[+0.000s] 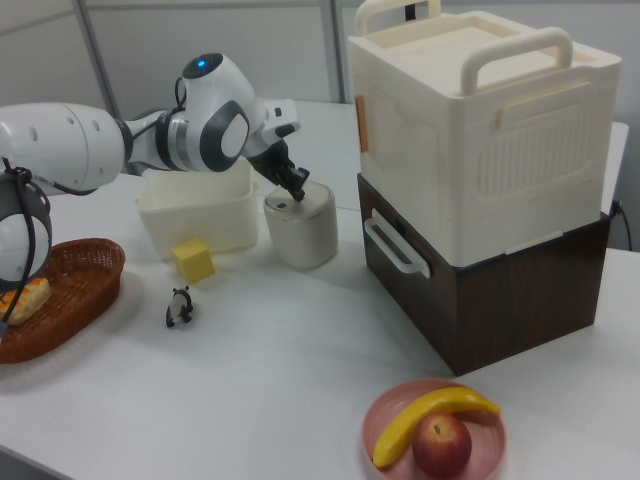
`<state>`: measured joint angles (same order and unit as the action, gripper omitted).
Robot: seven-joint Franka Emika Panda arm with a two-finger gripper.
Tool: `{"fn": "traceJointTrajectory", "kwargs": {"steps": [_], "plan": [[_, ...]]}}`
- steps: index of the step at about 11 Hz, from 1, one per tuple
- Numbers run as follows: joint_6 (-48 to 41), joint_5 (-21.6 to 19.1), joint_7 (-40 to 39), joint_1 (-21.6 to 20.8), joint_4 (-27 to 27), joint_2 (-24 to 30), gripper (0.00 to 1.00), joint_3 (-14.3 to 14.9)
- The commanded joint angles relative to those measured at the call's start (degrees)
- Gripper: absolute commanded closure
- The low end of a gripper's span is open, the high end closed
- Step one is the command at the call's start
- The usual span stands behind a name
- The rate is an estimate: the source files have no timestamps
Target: Close the trash can
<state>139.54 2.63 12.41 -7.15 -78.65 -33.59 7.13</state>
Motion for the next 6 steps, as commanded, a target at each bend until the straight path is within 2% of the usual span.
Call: {"fn": "traceJointTrajectory", "kwargs": {"steps": [1, 2, 3, 4, 6], "plan": [[-11.8, -1.4, -1.0, 0.4, -3.7, 8.0, 0.91, -0.2], [-17.2, -2.4, -2.3, 0.4, -3.7, 9.8, 0.87, -0.2], [-23.3, -4.6, -4.9, 0.4, -3.7, 11.7, 0.79, -0.2], [-29.0, -6.4, -7.4, 0.4, -3.7, 13.7, 0.63, -0.1], [-39.4, -6.8, -9.2, 0.4, -3.7, 16.8, 0.17, -0.1]]}}
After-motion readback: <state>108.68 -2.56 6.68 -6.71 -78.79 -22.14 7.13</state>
